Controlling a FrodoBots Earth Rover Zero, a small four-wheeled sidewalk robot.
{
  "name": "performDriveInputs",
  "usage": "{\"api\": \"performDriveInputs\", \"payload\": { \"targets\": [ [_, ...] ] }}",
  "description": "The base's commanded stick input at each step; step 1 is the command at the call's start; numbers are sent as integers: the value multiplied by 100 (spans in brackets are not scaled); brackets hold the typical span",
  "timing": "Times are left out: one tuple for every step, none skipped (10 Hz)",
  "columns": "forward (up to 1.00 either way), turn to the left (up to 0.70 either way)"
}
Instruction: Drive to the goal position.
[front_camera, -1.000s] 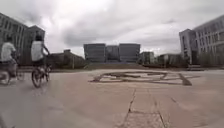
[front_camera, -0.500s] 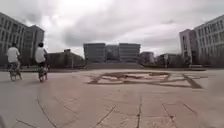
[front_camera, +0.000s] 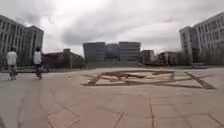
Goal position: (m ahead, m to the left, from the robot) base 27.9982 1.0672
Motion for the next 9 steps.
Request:
{"api": "performDriveInputs", "payload": {
  "targets": [
    [100,36],
    [100,14],
    [100,5],
    [100,0],
    [100,0],
    [100,0],
    [100,0],
    [100,0],
    [100,0]
  ]
}}
